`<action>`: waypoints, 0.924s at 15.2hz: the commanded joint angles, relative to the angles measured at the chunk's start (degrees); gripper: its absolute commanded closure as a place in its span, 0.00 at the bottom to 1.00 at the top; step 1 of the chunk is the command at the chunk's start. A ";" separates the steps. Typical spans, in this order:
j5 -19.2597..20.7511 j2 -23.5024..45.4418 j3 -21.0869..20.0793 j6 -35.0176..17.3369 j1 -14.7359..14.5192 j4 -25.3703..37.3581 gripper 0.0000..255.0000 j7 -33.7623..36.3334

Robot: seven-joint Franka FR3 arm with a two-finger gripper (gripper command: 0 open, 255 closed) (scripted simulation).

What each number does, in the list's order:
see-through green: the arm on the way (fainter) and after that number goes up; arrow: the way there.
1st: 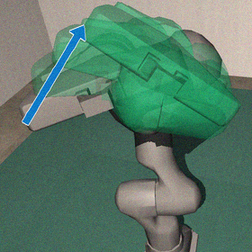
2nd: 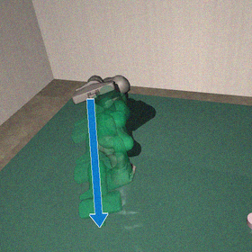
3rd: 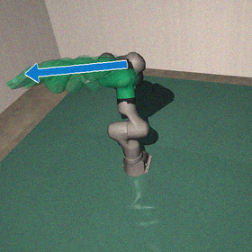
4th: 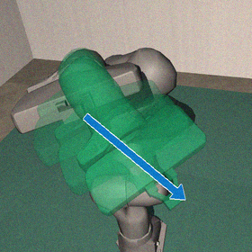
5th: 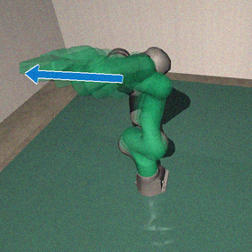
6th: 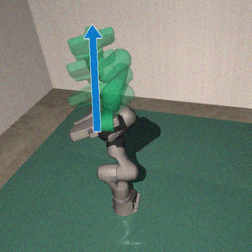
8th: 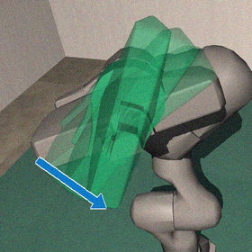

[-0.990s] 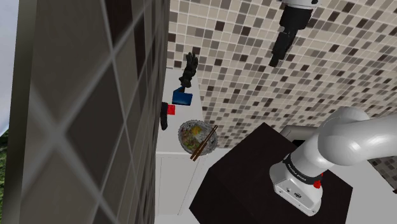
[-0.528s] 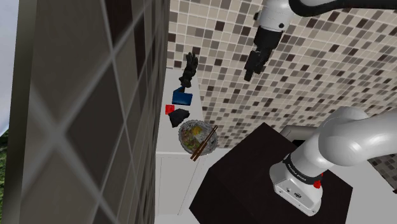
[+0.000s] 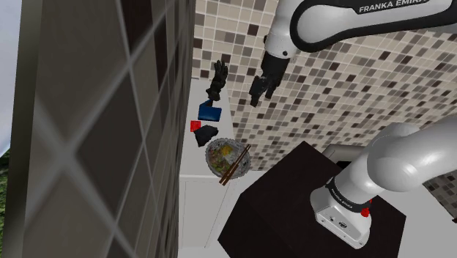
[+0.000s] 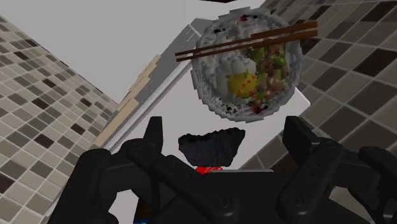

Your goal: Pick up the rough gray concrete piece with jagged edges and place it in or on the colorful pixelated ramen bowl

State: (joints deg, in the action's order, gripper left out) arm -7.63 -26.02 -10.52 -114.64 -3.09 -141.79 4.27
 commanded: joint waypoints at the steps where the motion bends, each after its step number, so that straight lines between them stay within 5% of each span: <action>1: -0.69 3.44 -1.42 -4.40 -0.39 0.04 0.00 1.87; 14: 3.89 30.67 -7.05 -26.96 -1.78 9.97 0.00 14.93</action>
State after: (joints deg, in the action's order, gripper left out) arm -4.40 2.78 -17.37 -140.12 -4.63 -132.65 18.03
